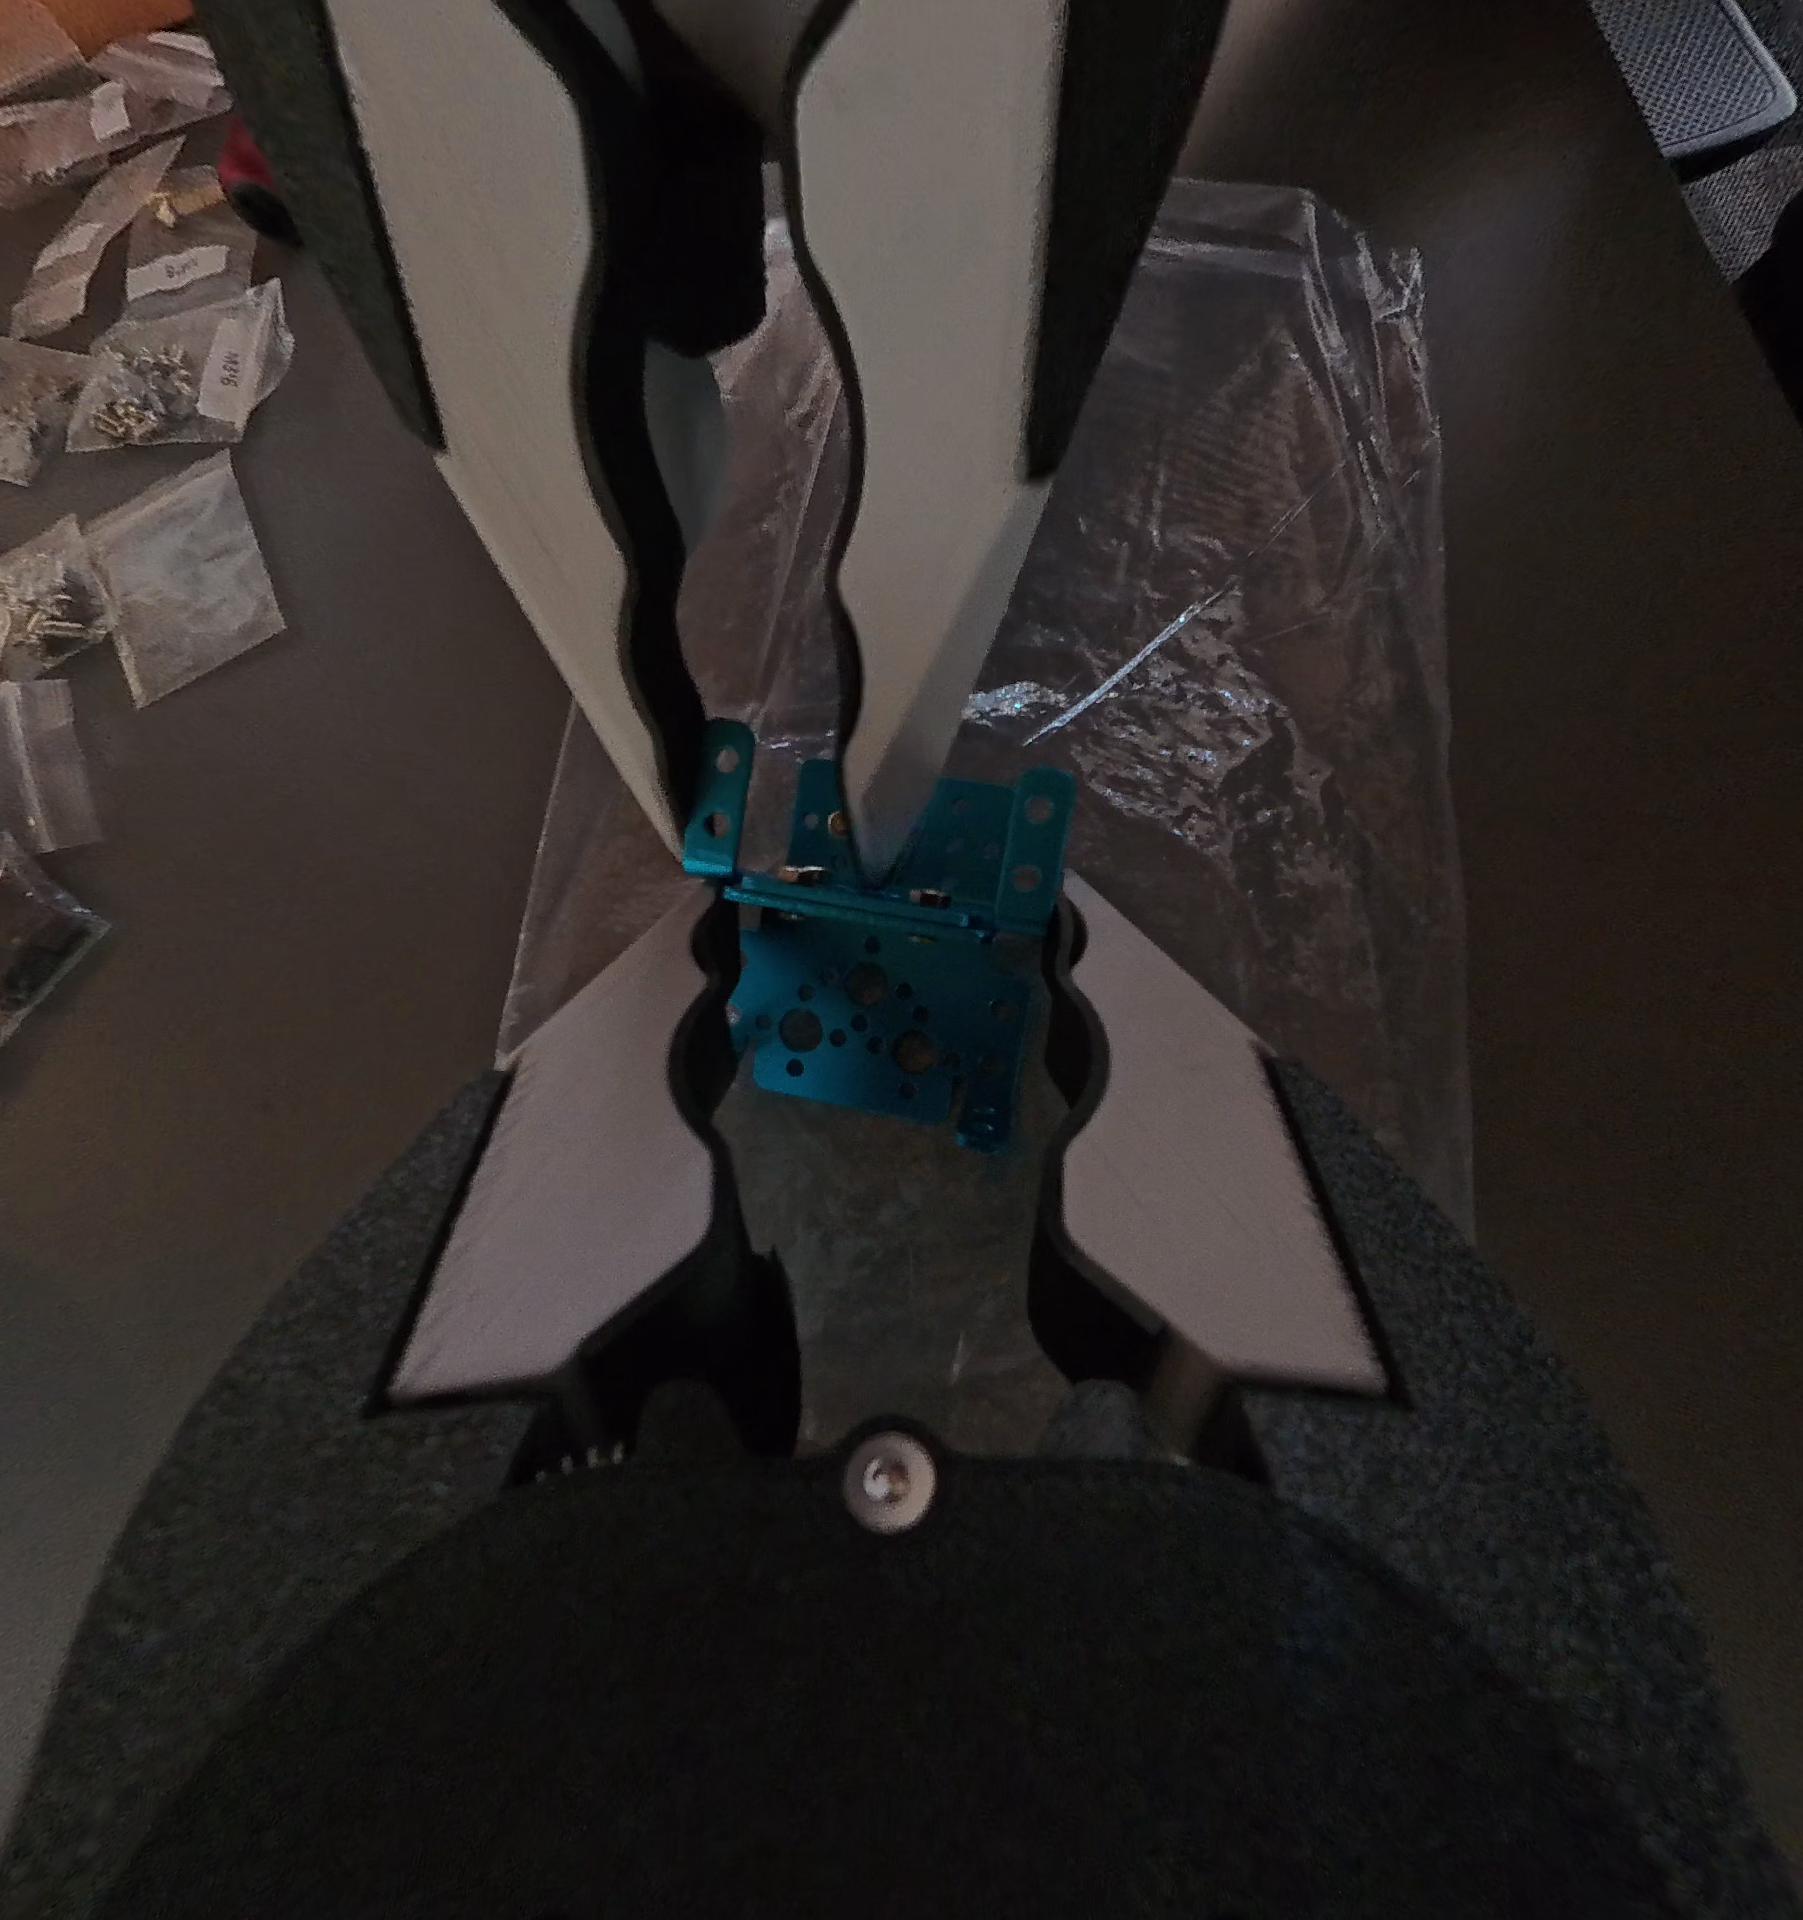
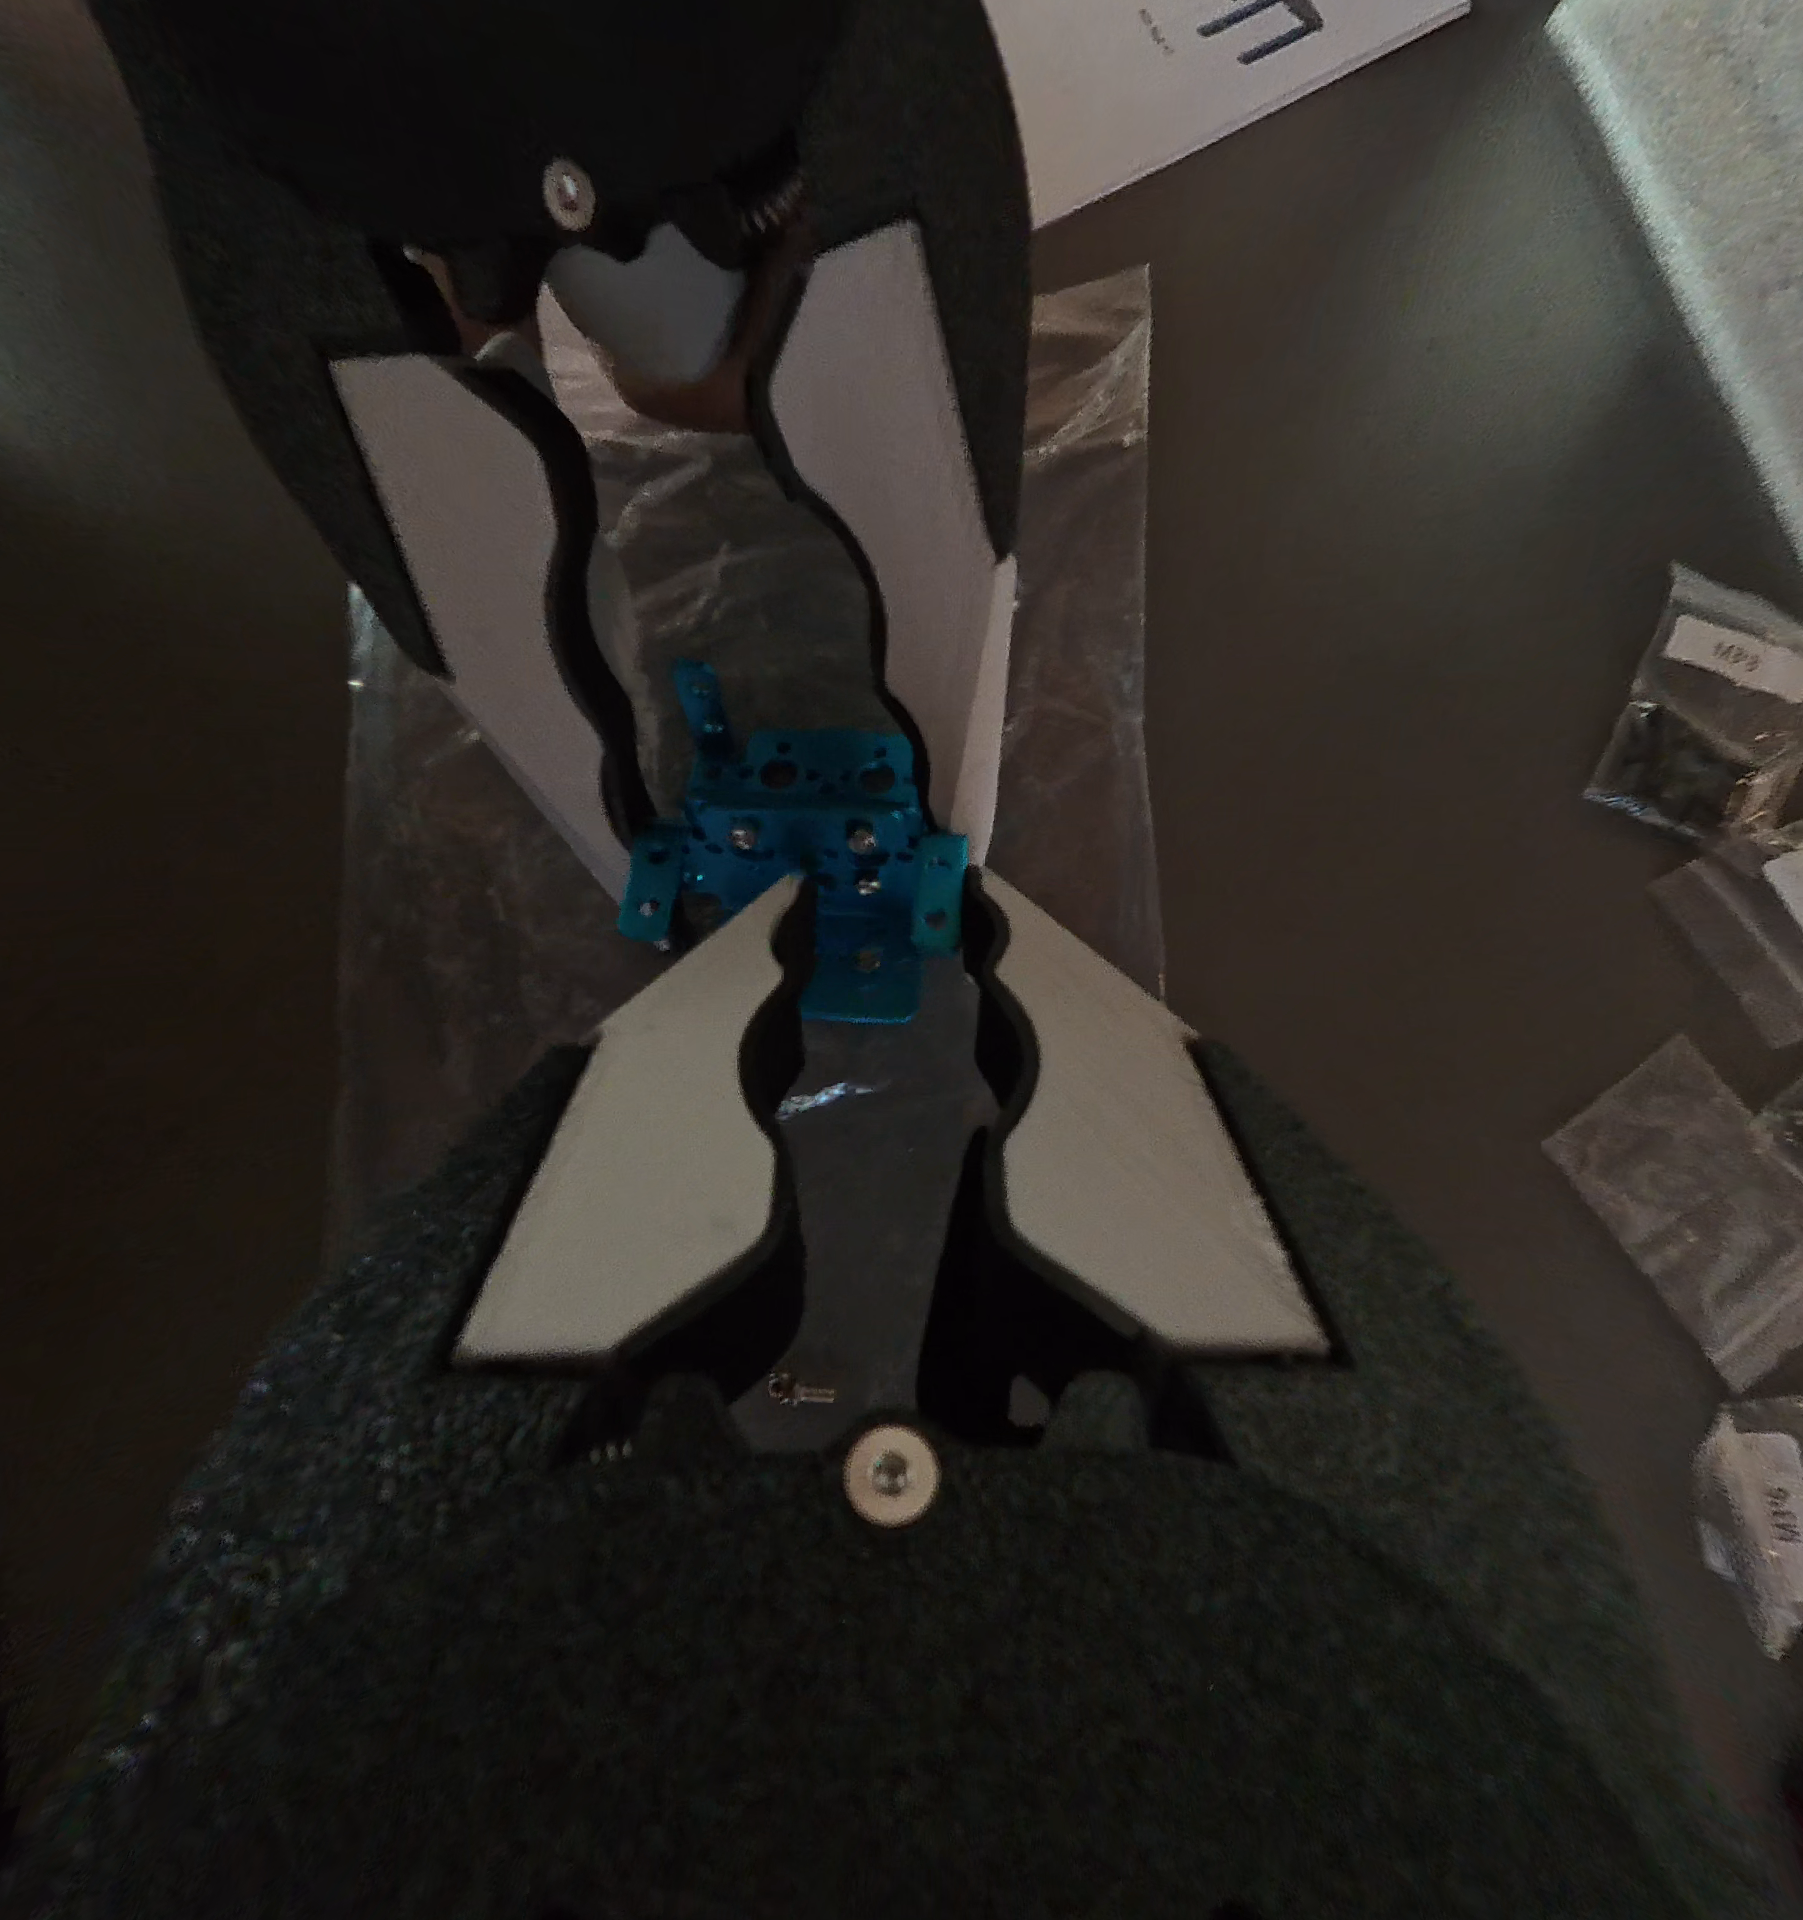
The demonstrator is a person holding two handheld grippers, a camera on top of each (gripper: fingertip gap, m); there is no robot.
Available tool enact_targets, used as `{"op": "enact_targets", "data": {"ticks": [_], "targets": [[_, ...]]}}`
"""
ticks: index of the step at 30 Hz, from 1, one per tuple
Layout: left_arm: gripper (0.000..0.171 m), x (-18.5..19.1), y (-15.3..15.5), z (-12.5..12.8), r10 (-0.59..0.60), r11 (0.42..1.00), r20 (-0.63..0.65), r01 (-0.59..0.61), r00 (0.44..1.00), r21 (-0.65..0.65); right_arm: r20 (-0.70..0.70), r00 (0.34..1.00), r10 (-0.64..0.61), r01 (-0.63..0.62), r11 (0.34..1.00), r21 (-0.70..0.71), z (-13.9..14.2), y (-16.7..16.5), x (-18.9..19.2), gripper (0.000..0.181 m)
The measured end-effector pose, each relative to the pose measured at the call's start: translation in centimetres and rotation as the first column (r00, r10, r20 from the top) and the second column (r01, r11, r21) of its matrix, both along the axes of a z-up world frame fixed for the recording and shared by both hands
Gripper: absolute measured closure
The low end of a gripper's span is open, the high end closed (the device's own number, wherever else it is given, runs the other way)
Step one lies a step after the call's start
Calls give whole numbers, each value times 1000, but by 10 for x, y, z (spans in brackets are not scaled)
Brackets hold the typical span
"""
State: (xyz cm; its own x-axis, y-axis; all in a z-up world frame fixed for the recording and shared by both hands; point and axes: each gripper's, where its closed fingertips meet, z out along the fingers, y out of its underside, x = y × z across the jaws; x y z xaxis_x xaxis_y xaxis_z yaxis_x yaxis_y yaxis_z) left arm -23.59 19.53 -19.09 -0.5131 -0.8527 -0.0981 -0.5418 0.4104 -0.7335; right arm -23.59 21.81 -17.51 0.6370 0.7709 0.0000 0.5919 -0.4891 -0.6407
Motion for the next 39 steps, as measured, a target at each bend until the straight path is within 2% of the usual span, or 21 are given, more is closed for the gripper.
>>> {"op": "enact_targets", "data": {"ticks": [3,8,11,13,17,22,24,27,30,34,39], "targets": [[112,0,0,0,0,1000,2,0,1000,2,34,999,-5,4,1000,17,0,2,1,159],[111,0,0,0,-2,1000,4,2,1000,5,-75,997,-21,16,998,-66,2,2,1,164],[112,0,0,0,-1,1000,1,1,1000,0,-97,995,-7,1,998,-55,5,0,-1,153],[112,0,0,0,-1,1000,1,1,1000,1,-74,997,9,-12,999,-37,5,0,-3,152],[112,0,0,0,-1,1000,3,1,1000,3,25,1000,7,-7,1000,14,0,3,1,162],[111,0,0,0,-3,1000,5,3,1000,7,-89,996,-16,10,998,-58,6,2,4,170],[112,0,0,0,-2,1000,2,2,1000,3,-77,997,7,-11,999,-48,6,-1,2,160],[112,0,0,0,-2,1000,0,2,1000,1,-14,1000,13,-13,1000,-8,2,0,0,157],[112,0,0,0,-2,1000,1,2,1000,2,23,1000,10,-10,1000,11,1,2,0,160],[112,0,-1,0,-5,1000,5,5,1000,6,-76,997,-22,16,997,-73,3,3,1,167],[112,0,-1,0,-6,1000,1,6,1000,2,7,1000,-2,2,1000,20,3,4,3,169]]}}
